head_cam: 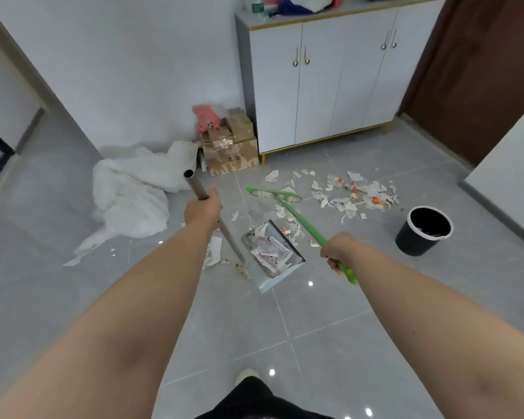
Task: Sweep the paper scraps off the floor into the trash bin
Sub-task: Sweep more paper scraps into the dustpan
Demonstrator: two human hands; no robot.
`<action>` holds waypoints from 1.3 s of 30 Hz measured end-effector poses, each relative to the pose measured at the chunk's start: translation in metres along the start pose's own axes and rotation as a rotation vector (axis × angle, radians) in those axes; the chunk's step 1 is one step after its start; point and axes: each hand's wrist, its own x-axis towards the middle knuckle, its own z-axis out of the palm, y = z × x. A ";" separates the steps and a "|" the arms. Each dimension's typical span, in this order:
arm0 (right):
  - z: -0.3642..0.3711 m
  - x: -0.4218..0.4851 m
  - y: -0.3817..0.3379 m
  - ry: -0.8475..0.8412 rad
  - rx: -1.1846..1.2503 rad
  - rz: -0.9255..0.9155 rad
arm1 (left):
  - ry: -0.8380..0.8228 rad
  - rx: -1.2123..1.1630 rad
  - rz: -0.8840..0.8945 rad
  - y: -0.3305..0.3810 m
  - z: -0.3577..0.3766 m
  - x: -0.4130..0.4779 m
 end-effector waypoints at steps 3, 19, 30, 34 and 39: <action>-0.023 0.016 0.004 -0.006 0.090 0.057 | -0.017 -0.003 0.024 0.018 0.033 0.011; -0.208 0.185 -0.044 0.060 -0.001 0.115 | -0.176 0.274 0.130 0.107 0.301 0.115; -0.350 0.256 0.011 0.148 -0.092 0.156 | -0.268 0.135 0.109 0.148 0.457 0.097; -0.428 0.285 0.053 0.212 -0.023 0.160 | -0.236 0.102 0.105 0.155 0.529 0.059; -0.528 0.304 0.112 0.218 -0.029 0.181 | -0.153 0.065 0.097 0.160 0.612 -0.006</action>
